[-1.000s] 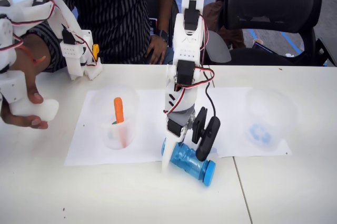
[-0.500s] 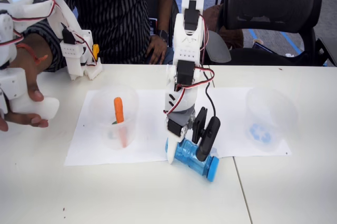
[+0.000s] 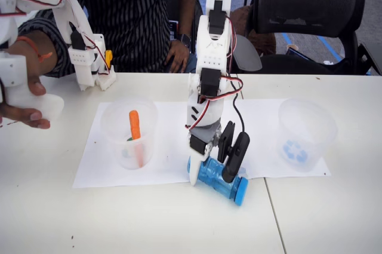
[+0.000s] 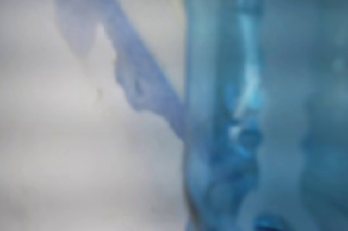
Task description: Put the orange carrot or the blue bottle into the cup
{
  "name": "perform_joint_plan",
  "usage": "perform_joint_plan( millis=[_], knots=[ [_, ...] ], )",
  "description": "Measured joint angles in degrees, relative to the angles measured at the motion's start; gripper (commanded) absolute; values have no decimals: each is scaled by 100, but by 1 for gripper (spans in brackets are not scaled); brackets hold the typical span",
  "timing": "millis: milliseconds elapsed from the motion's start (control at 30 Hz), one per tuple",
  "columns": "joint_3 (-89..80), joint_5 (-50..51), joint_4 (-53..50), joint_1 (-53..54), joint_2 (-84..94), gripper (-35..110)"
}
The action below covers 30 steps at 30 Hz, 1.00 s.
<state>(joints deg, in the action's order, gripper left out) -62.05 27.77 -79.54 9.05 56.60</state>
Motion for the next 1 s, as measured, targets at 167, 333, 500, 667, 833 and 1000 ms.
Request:
perform_joint_plan(
  millis=[167,333,500,667,833,1000],
  knots=[
    [-9,0,-9,0,439,20],
    [-18,-132,-18,0,1028,20],
    [-18,-404,-185,-9,1573,20],
    [-9,-501,-387,-290,2065,20],
    [-9,-492,-554,-765,2575,20],
    [-9,-492,-659,-1072,3067,20]
  ],
)
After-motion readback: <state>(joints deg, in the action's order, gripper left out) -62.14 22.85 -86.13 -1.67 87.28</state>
